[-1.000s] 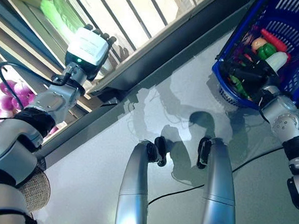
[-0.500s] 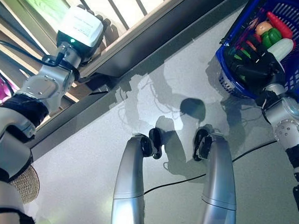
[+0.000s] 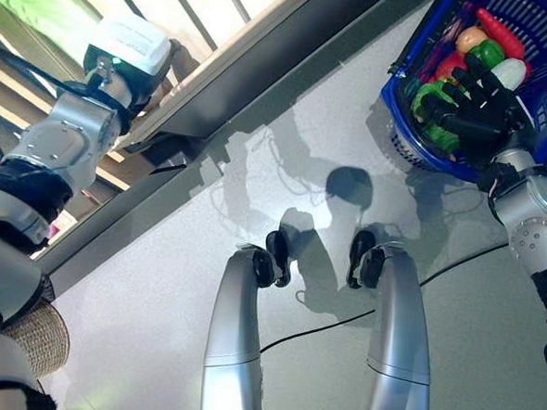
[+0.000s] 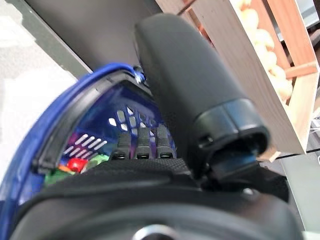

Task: Put vegetables into the basket

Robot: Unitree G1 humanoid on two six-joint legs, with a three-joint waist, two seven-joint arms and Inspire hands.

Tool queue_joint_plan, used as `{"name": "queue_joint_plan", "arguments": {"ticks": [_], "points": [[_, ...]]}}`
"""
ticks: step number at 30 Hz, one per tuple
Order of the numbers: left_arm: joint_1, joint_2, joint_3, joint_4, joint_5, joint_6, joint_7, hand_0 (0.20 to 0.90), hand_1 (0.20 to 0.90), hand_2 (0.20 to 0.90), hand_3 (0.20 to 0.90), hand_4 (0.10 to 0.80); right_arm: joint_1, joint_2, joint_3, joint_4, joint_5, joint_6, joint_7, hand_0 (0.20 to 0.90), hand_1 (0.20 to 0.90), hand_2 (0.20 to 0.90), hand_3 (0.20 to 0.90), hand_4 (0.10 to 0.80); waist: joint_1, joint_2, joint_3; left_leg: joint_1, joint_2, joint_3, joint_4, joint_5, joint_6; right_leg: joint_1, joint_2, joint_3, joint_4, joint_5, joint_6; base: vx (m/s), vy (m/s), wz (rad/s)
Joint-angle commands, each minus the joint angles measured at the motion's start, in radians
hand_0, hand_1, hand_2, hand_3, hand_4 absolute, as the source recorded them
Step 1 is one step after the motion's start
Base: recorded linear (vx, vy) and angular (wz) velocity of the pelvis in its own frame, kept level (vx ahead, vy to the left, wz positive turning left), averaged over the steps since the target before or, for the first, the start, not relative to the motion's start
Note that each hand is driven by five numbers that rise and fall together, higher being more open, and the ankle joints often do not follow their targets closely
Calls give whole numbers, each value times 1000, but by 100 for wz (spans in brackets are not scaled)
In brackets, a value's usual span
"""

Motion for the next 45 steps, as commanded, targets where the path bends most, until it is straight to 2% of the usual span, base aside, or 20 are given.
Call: {"name": "queue_joint_plan", "arguments": {"ticks": [1,10,15,22,27,31,34,38,39,45], "points": [[-16,98,19,223,-10,157,-25,300,300,300,300,400,-32,-16,-157,-129,-30,-124,-16,900,900,900,900,800,-19,-51,6,94,1,59,-75,-54,21,111,-7,16,-114,47,-21,0,0,0],[7,124,37,238,-36,159,-102,300,300,300,300,400,-49,-38,-173,-110,6,-137,-20,900,900,900,900,800,-14,-40,6,135,-2,67,-124,-45,17,144,-12,8,-144,43,-28,-14,-19,3],[38,132,54,246,-42,162,-103,300,300,300,300,400,-29,-37,-191,-114,11,-152,-26,900,900,900,900,800,-13,-41,6,138,0,66,-127,-46,18,147,-15,3,-143,38,-31,-28,-23,1],[72,136,94,238,-35,146,9,300,300,300,300,400,-30,-35,-194,-123,19,-159,-15,900,900,900,900,800,-10,-41,6,156,1,66,-138,-40,13,165,-15,2,-146,34,-34,-22,-24,0],[96,138,151,214,-65,131,173,300,300,300,300,400,-11,-30,-196,-128,19,-166,-4,900,900,900,900,800,-8,-42,6,187,-1,71,-153,-40,9,193,-17,3,-151,28,-37,-16,-28,2],[126,138,239,161,-142,76,414,300,300,300,300,400,18,-16,-202,-144,15,-149,-8,900,900,900,900,800,-8,-43,6,244,-6,77,-179,-38,0,246,-12,8,-165,21,-39,0,-35,3],[152,134,298,136,-209,21,512,300,300,300,300,400,44,-5,-211,-156,6,-143,0,900,900,900,900,800,-9,-43,6,281,-9,83,-196,-36,-5,279,-11,9,-175,17,-40,3,-3,1],[198,122,392,102,-277,-71,586,300,300,300,300,400,83,22,-226,-166,-18,-134,16,900,900,900,900,800,-10,-45,6,351,-13,94,-227,-35,-14,347,-10,6,-197,11,-41,6,-6,2],[216,116,427,87,-298,-116,597,300,300,300,300,400,95,34,-229,-173,-34,-127,16,900,900,900,900,800,-11,-47,6,386,-14,99,-238,-35,-16,382,-11,4,-206,9,-41,31,-2,-1],[276,100,531,44,-335,-267,628,300,300,300,300,400,129,63,-238,-189,-92,-113,14,900,900,900,900,800,-12,-53,3,494,-21,112,-269,-44,-18,484,-16,5,-225,-1,-36,12,1,1]]}}
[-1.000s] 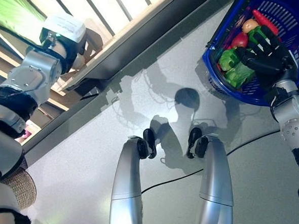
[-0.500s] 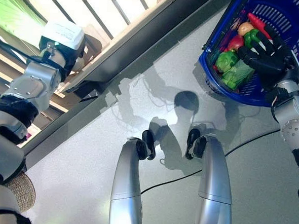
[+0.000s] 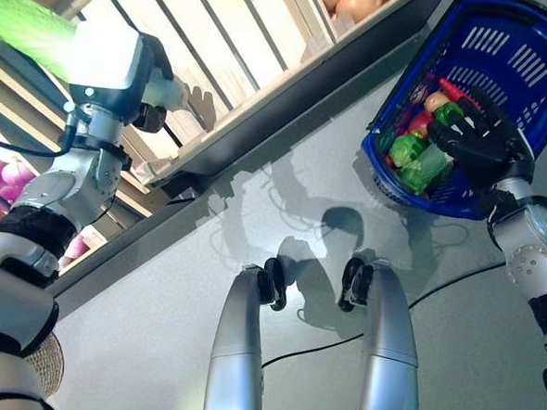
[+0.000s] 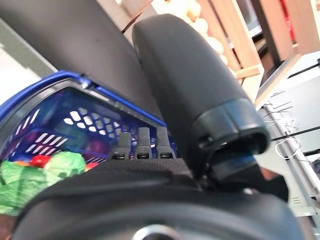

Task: Put vegetables into the basket

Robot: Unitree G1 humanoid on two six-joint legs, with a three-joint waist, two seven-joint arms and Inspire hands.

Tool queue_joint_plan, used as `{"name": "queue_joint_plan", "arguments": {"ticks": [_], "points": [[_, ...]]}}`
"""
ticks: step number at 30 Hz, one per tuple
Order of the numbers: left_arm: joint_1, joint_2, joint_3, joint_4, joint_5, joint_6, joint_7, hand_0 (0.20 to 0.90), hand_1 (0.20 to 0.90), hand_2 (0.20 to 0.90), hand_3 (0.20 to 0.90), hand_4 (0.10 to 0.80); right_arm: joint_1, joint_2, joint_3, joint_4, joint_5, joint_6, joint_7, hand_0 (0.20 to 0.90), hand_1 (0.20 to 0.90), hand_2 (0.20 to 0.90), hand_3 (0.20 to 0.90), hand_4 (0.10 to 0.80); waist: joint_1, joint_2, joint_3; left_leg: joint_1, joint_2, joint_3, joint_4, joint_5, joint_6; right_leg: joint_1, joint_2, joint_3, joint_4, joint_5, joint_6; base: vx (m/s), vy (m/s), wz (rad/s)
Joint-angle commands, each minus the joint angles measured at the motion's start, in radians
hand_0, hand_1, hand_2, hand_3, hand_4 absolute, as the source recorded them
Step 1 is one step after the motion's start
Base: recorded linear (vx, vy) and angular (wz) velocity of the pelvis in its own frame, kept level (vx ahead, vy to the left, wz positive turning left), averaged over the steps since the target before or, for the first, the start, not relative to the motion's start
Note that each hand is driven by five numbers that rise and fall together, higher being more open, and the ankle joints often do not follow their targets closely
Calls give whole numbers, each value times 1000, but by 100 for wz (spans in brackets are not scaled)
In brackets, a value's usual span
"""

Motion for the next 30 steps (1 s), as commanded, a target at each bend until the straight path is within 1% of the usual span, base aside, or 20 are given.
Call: {"name": "queue_joint_plan", "arguments": {"ticks": [1,5,9,12,17,18,23,28,30], "points": [[2,138,205,22,-96,-41,125,300,300,300,300,400,-28,51,-163,-135,-53,-74,24,900,900,900,900,800,18,-43,-9,190,-8,113,-133,-71,26,169,12,58,-127,14,-16,37,6,1],[44,121,260,-5,-146,-105,117,300,300,300,300,400,-10,60,-174,-137,-69,-51,24,900,900,900,900,800,18,-42,-32,210,-13,118,-144,-72,27,185,9,63,-131,11,-13,12,6,1],[70,98,301,-48,-217,-206,70,300,300,300,300,400,5,77,-177,-143,-81,-27,19,900,900,900,900,800,17,-44,-52,219,-16,118,-150,-75,29,192,6,66,-133,8,-10,6,0,4],[85,77,324,-87,-254,-262,51,300,300,300,300,400,18,91,-171,-146,-104,-19,26,900,900,900,900,800,15,-46,-59,229,-18,118,-158,-73,31,201,6,68,-139,10,-9,5,-6,2],[102,38,362,-166,-319,-350,0,300,300,300,300,400,41,114,-149,-185,-237,-51,52,900,900,900,900,800,14,-53,-74,266,-24,118,-189,-65,33,238,8,62,-169,16,-6,0,0,0],[105,31,367,-176,-327,-356,-10,300,300,300,300,400,42,116,-143,-192,-255,-56,55,900,900,900,900,800,15,-54,-77,271,-25,118,-191,-65,34,243,7,61,-172,16,-6,24,-30,0],[137,-24,412,-245,-432,-434,-86,300,300,300,300,400,41,137,-94,-224,-344,-79,162,900,900,900,900,800,22,-63,-104,309,-33,111,-201,-70,37,287,0,51,-188,10,-4,28,-41,0],[170,-92,437,-322,-522,-489,-195,300,300,300,300,400,37,174,-41,-241,-361,-110,296,900,900,900,900,800,35,-76,-132,370,-46,101,-227,-73,39,356,-5,34,-221,9,2,46,-58,3],[178,-116,438,-344,-559,-498,-233,300,300,300,300,400,29,188,-22,-237,-395,-120,296,900,900,900,900,800,41,-79,-142,392,-49,98,-240,-71,39,382,-6,26,-236,12,4,41,-53,4]]}}
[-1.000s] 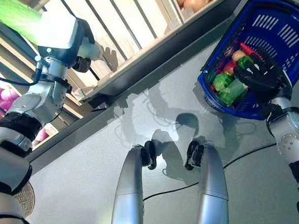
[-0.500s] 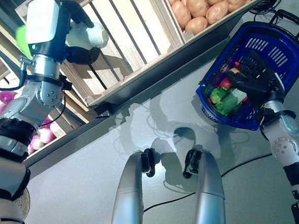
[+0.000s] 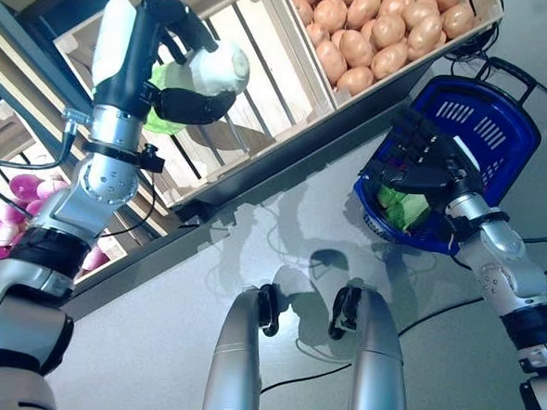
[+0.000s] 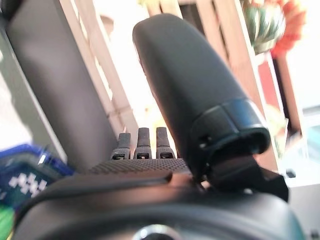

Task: Put vegetables into the basket

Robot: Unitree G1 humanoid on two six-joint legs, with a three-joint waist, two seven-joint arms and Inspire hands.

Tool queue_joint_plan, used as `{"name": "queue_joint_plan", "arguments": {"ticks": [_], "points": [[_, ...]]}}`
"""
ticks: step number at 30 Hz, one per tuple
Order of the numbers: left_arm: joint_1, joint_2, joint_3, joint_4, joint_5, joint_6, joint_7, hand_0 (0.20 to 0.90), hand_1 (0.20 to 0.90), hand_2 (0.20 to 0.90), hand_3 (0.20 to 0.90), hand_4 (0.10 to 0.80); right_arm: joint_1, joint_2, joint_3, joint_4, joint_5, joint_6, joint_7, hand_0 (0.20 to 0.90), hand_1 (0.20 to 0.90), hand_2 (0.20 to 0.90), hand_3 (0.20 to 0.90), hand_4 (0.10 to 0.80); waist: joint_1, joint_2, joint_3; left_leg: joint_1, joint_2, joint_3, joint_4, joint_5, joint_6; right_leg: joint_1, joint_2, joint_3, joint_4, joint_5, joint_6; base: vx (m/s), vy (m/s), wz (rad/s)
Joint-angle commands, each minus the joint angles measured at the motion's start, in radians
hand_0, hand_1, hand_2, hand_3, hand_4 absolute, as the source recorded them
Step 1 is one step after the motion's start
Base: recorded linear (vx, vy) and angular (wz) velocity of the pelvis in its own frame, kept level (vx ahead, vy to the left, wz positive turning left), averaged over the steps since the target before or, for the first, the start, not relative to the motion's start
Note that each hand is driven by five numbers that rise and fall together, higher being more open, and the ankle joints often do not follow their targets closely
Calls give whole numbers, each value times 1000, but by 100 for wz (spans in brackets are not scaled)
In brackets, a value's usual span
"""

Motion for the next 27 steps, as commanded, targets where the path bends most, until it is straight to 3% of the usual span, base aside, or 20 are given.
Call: {"name": "queue_joint_plan", "arguments": {"ticks": [1,9,14,22,27], "points": [[17,3,147,-116,-147,-137,-16,300,300,300,300,400,-65,72,-7,-76,-55,-158,72,900,900,900,900,800,30,-21,-137,143,-32,92,-105,-85,59,134,2,51,-134,30,-8,48,-59,3],[45,-131,159,-199,-337,-155,-162,300,300,300,300,400,-117,150,23,-51,-139,-184,27,900,900,900,900,800,53,-32,-174,234,-47,74,-169,-74,60,241,3,22,-211,45,0,40,-53,4],[79,-232,160,-265,-422,-126,-254,300,300,300,300,400,-147,202,24,-43,-159,-171,-22,900,900,900,900,800,70,-42,-194,289,-59,53,-205,-71,61,308,9,2,-257,53,5,33,-62,7],[122,-310,146,-313,-496,-86,-312,300,300,300,300,400,-178,255,30,-48,-220,-134,-99,900,900,900,900,800,87,-50,-214,353,-66,36,-247,-66,63,383,13,-23,-308,64,9,36,-63,4],[157,-353,127,-332,-522,-52,-350,300,300,300,300,400,-200,274,49,-62,-233,-66,-114,900,900,900,900,800,100,-55,-236,417,-71,22,-311,-47,62,461,28,-40,-394,87,12,35,-58,2]]}}
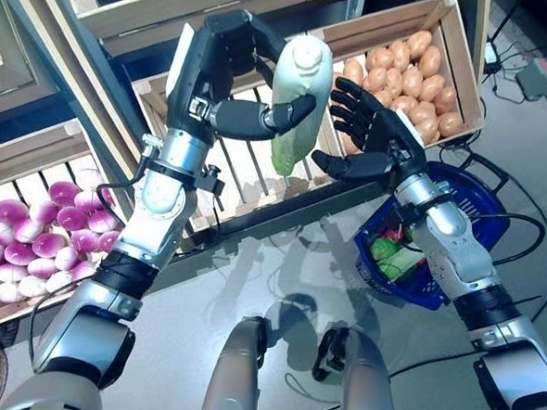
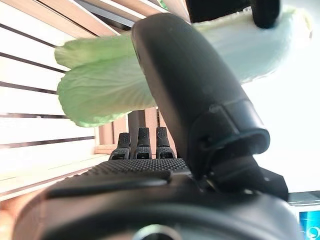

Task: Put vegetables into the basket

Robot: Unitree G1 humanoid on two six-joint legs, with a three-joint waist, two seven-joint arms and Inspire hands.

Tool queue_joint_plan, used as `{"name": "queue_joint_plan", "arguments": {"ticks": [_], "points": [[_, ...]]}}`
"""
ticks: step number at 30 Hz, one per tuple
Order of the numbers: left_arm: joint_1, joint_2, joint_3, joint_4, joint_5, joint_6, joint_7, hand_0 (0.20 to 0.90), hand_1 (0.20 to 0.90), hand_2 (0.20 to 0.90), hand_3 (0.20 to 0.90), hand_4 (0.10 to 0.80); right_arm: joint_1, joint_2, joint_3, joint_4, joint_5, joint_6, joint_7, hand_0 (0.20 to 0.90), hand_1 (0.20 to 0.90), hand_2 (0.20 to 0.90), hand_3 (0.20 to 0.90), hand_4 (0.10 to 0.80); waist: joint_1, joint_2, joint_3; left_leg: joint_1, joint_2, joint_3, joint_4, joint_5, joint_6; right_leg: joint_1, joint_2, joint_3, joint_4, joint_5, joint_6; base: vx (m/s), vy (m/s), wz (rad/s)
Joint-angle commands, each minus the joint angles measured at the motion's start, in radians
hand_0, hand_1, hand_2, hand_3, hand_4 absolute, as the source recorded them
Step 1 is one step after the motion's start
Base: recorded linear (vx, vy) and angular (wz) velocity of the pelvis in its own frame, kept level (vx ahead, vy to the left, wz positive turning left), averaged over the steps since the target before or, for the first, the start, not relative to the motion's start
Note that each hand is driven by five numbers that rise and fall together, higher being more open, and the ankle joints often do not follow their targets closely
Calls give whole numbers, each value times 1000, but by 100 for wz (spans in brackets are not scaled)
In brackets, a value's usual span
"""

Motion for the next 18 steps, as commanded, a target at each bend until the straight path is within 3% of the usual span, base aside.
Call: {"name": "queue_joint_plan", "arguments": {"ticks": [1,10,18], "points": [[50,-84,62,-116,-79,-59,-17,300,300,300,300,400,-74,62,20,-46,-37,-26,-41,900,900,900,900,800,15,17,-182,144,-51,45,-112,-71,73,160,19,24,-201,83,-20,47,-41,-1],[148,-134,26,-122,-106,-2,-71,300,300,300,300,400,-51,101,59,-32,-32,93,-17,900,900,900,900,800,31,-1,-266,322,-59,33,-338,25,78,356,57,-2,-465,168,-6,115,-30,1],[206,-188,-2,-152,-141,49,-120,300,300,300,300,400,-22,104,115,60,126,256,244,900,900,900,900,800,47,-15,-342,471,-62,41,-551,102,64,518,101,-22,-690,233,3,105,-23,4]]}}
